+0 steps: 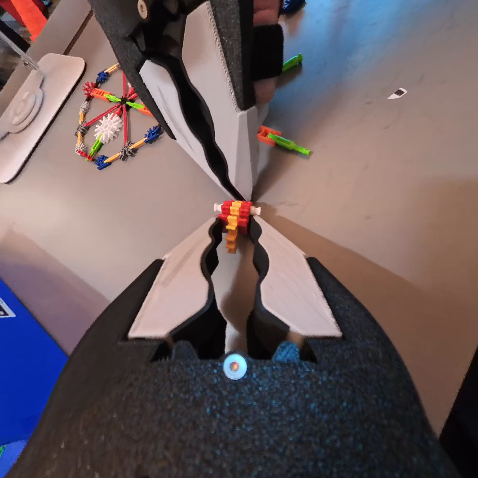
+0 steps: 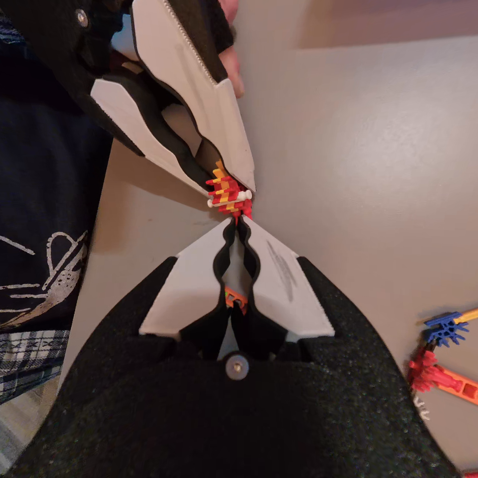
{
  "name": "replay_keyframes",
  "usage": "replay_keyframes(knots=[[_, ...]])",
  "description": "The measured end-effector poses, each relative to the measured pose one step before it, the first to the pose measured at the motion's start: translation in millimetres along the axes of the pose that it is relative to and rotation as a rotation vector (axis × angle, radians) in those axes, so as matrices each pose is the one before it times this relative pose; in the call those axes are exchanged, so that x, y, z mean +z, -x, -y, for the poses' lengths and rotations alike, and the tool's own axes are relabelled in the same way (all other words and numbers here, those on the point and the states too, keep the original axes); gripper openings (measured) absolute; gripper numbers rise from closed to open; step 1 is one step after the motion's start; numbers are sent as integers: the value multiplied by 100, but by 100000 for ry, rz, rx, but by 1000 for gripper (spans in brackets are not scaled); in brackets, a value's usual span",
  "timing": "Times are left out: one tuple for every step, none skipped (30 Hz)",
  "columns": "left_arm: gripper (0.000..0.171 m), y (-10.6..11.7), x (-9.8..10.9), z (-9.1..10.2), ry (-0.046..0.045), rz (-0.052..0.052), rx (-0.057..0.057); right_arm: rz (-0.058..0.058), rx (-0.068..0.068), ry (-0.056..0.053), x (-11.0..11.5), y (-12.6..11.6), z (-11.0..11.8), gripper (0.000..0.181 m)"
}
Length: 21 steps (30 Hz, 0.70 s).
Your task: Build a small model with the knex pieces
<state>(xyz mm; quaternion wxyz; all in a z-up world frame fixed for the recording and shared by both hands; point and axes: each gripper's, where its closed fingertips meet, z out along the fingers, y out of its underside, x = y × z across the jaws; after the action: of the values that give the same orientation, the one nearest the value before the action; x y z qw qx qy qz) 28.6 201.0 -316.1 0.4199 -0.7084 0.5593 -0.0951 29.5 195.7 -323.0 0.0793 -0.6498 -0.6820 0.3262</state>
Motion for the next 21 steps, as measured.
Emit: replay_keyframes(knots=[[19, -3, -9, 16, 163, 1979, 814, -296, 454, -129, -5, -16, 2, 0], [19, 3, -10, 10, 475, 1735, 123, -315, 154, -174, 12, -2, 6, 0], [19, 4, -4, -6, 601, 1533, -280, 304, 832, -613, -12, -3, -4, 0], [19, 1, -9, -1, 509, 1879, 97, 233, 644, -788, -2, -7, -10, 0], [19, 0, -23, -3, 625, 1945, -28, -130, 90, -678, -2, 8, -3, 0], [19, 1, -11, -5, 543, 1540, -145, -282, 149, -417, -3, -2, -1, 0], [19, -2, -14, -5, 235, 1383, 241, -472, 23, -216, -2, 3, 3, 0], [19, 6, -9, 1, 349, 1448, 407, -355, 130, -205, 3, 4, 6, 0], [19, 11, -10, -9, 485, 1372, 226, -268, 162, -193, -2, -3, -8, 0], [19, 13, -11, -10, 337, 1151, 398, -114, 140, -214, 0, -5, -9, 0], [19, 25, -3, -13, 378, 1470, 649, -252, 249, -117, -2, -4, 13, 0], [19, 28, -20, -10, 539, 1848, 1041, -609, -132, 13, -4, -9, -1, 0], [19, 32, -12, 9, 508, 2518, 1227, -498, 213, 7, -9, -10, -2, 0], [19, 41, -17, 9, 557, 2800, 2279, -400, 330, -176, -6, -8, 4, 0], [19, 19, -14, -23, 459, 1432, 1011, -473, 88, -403, 9, -7, 2, 0], [19, 14, -5, -11, 257, 944, 94, -250, 194, -463, -9, -7, -15, 0], [19, 34, -10, -20, 430, 1593, 1230, 37, 516, -394, 2, 2, 7, 0], [19, 28, -14, -26, 560, 1912, 1465, -195, 246, -311, 12, -11, 13, 0], [18, 16, -9, -23, 474, 1737, 903, -87, 613, -380, -7, -6, 12, 0], [18, 43, 7, -38, 561, 935, -312, 82, 1079, -537, -1, -17, -5, 0], [19, 58, 27, -57, 673, 1093, -364, -6, 867, -663, 1, -11, 21, 0]])
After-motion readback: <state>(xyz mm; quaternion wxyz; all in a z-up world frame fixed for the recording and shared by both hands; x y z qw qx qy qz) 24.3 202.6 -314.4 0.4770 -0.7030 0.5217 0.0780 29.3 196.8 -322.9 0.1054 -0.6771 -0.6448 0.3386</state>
